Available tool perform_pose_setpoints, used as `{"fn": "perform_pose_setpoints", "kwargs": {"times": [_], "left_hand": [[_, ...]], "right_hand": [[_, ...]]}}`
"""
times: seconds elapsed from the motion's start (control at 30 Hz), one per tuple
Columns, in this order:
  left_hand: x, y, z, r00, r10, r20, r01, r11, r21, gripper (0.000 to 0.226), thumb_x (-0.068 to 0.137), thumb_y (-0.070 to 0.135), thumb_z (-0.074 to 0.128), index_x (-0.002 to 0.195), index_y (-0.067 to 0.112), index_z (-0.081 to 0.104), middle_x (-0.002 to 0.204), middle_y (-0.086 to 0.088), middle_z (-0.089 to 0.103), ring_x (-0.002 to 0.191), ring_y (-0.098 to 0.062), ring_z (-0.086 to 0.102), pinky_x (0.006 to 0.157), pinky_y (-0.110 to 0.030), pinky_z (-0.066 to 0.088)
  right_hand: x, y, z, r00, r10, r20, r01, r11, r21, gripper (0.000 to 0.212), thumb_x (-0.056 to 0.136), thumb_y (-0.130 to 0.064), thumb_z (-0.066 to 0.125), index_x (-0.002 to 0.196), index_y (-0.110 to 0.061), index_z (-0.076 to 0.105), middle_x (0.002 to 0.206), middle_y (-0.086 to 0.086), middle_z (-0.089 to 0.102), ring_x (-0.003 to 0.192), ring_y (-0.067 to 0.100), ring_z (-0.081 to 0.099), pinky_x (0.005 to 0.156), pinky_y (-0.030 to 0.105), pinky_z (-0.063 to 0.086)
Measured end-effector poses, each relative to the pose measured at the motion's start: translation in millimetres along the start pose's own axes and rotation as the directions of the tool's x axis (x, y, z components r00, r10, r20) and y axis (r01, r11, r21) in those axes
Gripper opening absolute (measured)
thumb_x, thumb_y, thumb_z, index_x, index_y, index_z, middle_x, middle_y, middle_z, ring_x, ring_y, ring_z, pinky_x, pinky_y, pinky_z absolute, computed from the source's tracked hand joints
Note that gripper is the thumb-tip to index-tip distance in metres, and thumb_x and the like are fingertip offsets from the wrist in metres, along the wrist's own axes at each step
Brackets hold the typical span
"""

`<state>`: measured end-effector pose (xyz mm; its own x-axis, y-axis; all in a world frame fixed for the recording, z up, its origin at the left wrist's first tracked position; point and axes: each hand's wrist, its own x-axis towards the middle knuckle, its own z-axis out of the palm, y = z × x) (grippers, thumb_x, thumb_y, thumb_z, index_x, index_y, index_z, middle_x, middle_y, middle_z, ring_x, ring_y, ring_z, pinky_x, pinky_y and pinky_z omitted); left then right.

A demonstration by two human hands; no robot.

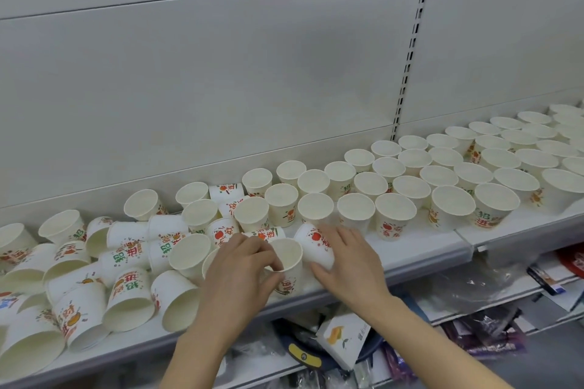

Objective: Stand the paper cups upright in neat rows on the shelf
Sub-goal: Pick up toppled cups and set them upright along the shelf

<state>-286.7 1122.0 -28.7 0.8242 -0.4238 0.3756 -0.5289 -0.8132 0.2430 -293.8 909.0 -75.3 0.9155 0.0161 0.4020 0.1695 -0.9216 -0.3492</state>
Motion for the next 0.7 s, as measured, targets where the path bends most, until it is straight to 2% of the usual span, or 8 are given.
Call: {"fn": "perform_pose_setpoints", "kwargs": {"times": [0.07,0.2,0.3,0.4,0.5,0.6,0.7], "left_hand": [[1.7,10.0,2.5,1.000,-0.001,-0.020,0.000,1.000,-0.017,0.016,0.067,0.037,0.084,0.073,0.034,0.069,0.085,0.021,0.060,0.083,-0.010,0.048,0.067,-0.025,0.042],[12.8,27.7,10.4,0.999,-0.013,-0.042,0.013,1.000,0.015,0.016,0.066,0.034,0.085,0.072,0.033,0.070,0.084,0.020,0.061,0.082,-0.012,0.051,0.063,-0.024,0.041],[21.9,39.3,21.1,0.998,-0.001,-0.055,0.004,0.998,0.057,0.016,0.066,0.034,0.085,0.072,0.031,0.071,0.084,0.019,0.062,0.080,-0.014,0.052,0.064,-0.023,0.037],[27.4,43.1,38.8,0.998,0.006,-0.057,0.000,0.995,0.095,0.015,0.068,0.032,0.085,0.073,0.029,0.072,0.085,0.016,0.064,0.081,-0.015,0.054,0.063,-0.025,0.042],[23.8,43.0,51.7,0.997,-0.023,-0.072,0.031,0.993,0.112,0.019,0.071,0.033,0.084,0.086,0.027,0.074,0.094,0.013,0.066,0.088,-0.017,0.055,0.069,-0.031,0.048],[12.7,47.4,53.1,0.991,-0.048,-0.125,0.065,0.989,0.135,0.034,0.072,0.033,0.082,0.104,0.025,0.072,0.107,0.007,0.066,0.098,-0.019,0.057,0.077,-0.034,0.049],[-0.3,49.8,50.5,0.984,-0.089,-0.153,0.110,0.985,0.130,0.034,0.077,0.030,0.079,0.110,0.024,0.071,0.112,0.005,0.065,0.103,-0.020,0.056,0.082,-0.035,0.050]], "right_hand": [[-10.3,12.0,-13.1,0.997,0.068,-0.033,-0.066,0.996,0.057,0.069,0.069,-0.042,0.069,0.132,-0.023,0.048,0.112,-0.003,0.057,0.101,0.021,0.052,0.074,0.028,0.045],[-31.2,34.5,-33.5,0.981,0.194,-0.002,-0.186,0.942,0.279,0.072,0.072,-0.040,0.067,0.138,-0.029,0.040,0.119,-0.009,0.050,0.109,0.012,0.046,0.083,0.029,0.044],[-48.5,48.3,-46.7,0.949,0.316,0.015,-0.276,0.801,0.531,0.068,0.073,-0.029,0.074,0.133,-0.035,0.042,0.118,-0.016,0.050,0.104,-0.001,0.049,0.082,0.025,0.045],[-63.0,67.5,-56.7,0.903,0.426,0.050,-0.344,0.647,0.680,0.066,0.074,-0.015,0.076,0.127,-0.036,0.043,0.119,-0.011,0.049,0.102,-0.004,0.050,0.078,0.021,0.045],[-64.5,94.4,-62.5,0.857,0.516,-0.007,-0.359,0.604,0.712,0.065,0.074,-0.010,0.076,0.127,-0.029,0.043,0.119,-0.005,0.046,0.101,0.007,0.052,0.079,0.022,0.044],[-52.8,117.6,-66.7,0.807,0.578,-0.126,-0.368,0.657,0.658,0.069,0.074,-0.012,0.076,0.132,-0.018,0.040,0.118,-0.004,0.039,0.106,0.013,0.045,0.087,0.029,0.043],[-37.4,130.1,-63.7,0.799,0.569,-0.192,-0.369,0.717,0.591,0.074,0.073,-0.014,0.078,0.134,-0.012,0.038,0.120,-0.001,0.040,0.110,0.013,0.041,0.090,0.028,0.037]]}}
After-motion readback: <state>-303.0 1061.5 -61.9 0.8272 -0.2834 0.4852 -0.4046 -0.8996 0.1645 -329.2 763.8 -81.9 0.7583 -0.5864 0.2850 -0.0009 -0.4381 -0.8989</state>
